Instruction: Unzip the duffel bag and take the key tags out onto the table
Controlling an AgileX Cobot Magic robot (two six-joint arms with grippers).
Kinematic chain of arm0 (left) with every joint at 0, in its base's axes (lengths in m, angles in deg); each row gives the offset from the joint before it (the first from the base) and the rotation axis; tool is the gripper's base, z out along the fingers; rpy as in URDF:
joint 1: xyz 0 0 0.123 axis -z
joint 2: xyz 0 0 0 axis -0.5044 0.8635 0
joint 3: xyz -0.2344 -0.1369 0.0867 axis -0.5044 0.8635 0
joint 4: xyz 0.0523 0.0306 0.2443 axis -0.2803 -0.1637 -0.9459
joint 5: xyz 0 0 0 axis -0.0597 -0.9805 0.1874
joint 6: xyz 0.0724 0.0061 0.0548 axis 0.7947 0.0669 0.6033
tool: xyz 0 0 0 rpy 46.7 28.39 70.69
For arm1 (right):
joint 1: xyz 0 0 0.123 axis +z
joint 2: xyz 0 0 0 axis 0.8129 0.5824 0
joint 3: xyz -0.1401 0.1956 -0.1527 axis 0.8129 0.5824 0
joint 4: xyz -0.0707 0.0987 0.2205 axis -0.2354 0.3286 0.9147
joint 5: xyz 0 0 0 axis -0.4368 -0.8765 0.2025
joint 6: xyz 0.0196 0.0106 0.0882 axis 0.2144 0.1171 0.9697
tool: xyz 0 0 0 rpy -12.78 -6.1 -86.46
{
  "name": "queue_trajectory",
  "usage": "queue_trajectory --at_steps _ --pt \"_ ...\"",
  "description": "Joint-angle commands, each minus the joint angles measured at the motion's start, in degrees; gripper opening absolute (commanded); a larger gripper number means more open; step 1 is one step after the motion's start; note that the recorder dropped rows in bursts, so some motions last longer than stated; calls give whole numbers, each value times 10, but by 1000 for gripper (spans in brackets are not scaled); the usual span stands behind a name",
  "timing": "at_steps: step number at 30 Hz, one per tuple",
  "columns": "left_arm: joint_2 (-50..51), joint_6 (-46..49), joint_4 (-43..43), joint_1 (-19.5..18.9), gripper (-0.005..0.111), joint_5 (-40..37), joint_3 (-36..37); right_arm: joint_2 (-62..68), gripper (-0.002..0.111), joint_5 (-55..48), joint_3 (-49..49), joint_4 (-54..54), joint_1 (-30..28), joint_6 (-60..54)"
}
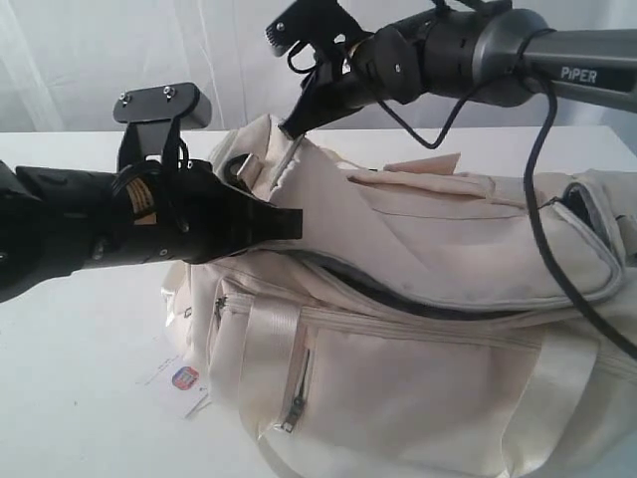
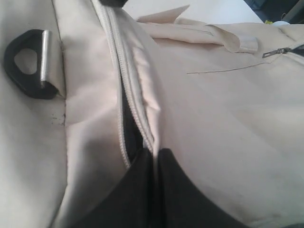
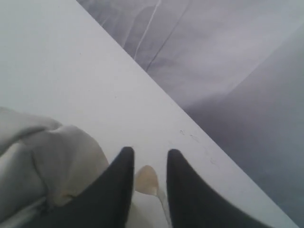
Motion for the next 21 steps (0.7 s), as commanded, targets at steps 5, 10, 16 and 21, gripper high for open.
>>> queue_trajectory --at_steps 5,10,16,21 --pt "-4 1 -5 5 0 25 3 -71 55 -74 -1 -7 -7 40" --pt "-4 1 -5 5 0 62 3 -130 54 -150 -1 -7 -7 40" --pt "-4 1 -5 5 0 139 3 -194 54 -329 -1 -8 -7 17" --pt "-4 23 -5 0 0 211 3 -227 48 -439 5 -8 -7 16"
